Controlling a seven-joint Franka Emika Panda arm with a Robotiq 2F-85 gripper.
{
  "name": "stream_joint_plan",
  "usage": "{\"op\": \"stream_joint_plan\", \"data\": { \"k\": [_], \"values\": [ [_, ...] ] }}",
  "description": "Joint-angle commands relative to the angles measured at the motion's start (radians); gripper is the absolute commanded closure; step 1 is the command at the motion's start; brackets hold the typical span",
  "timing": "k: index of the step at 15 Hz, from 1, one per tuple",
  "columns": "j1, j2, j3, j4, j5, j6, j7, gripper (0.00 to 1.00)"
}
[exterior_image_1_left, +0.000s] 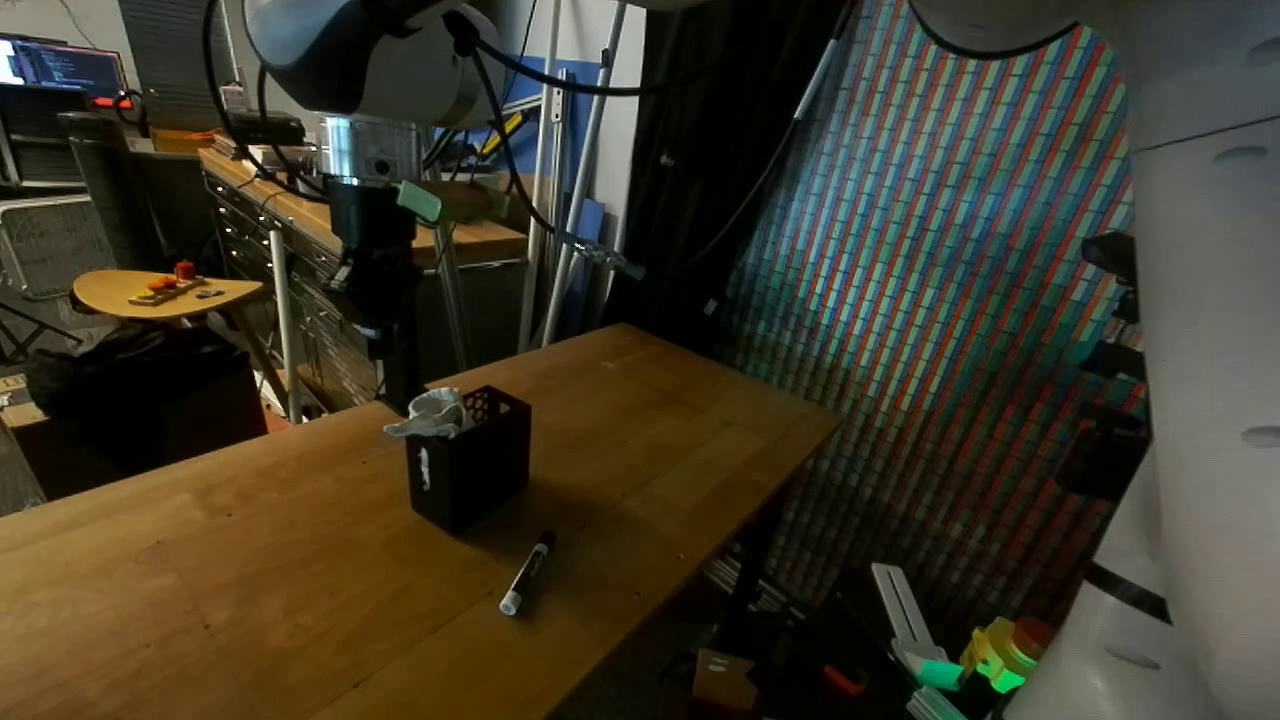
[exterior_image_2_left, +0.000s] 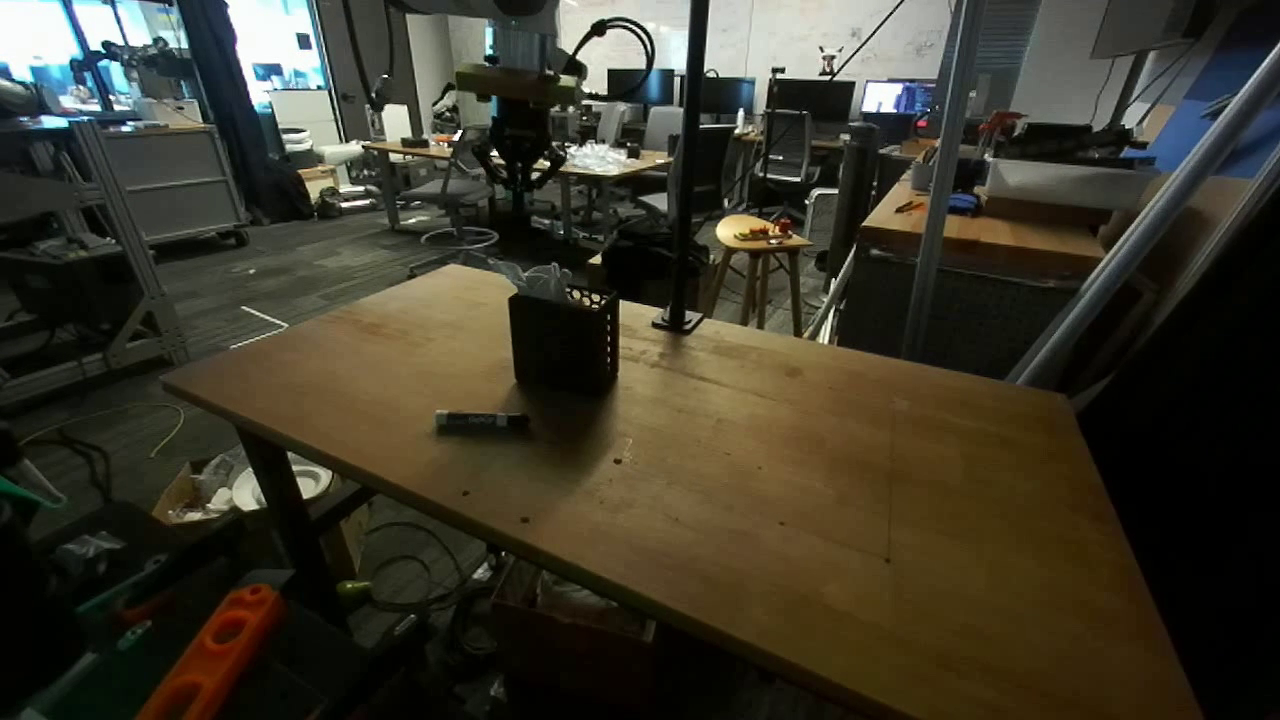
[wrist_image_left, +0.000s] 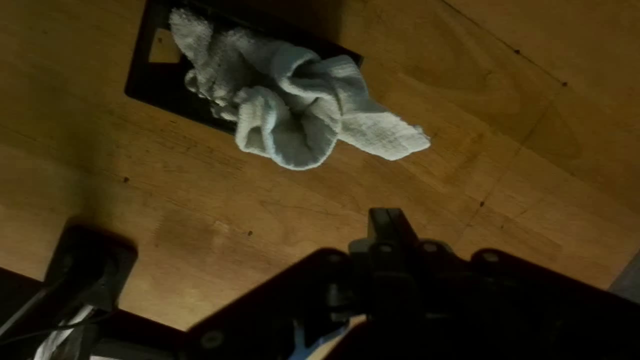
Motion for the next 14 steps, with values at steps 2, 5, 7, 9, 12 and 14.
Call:
{"op": "stream_joint_plan", "data": {
  "k": [2, 5, 7, 9, 12, 14],
  "values": [
    [0.03, -0.091, 0.011, -0.094, -0.024, 0.017, -0.054, 0.93],
    [0.043, -0.105, 0.02, -0.128, -0.059, 0.018, -0.129, 0.92],
    [0.045, -0.105, 0.027, -0.148, -0.069, 0.022, -0.173, 0.86],
    [0.045, -0.094, 0.029, -0.159, -0.077, 0.016, -0.202, 0.65],
    [0.043, -0.082, 0.028, -0.174, -0.086, 0.011, -0.239, 0.43],
    [0.041, -0.077, 0.025, -0.183, -0.092, 0.015, -0.252, 0.28]
  ]
}}
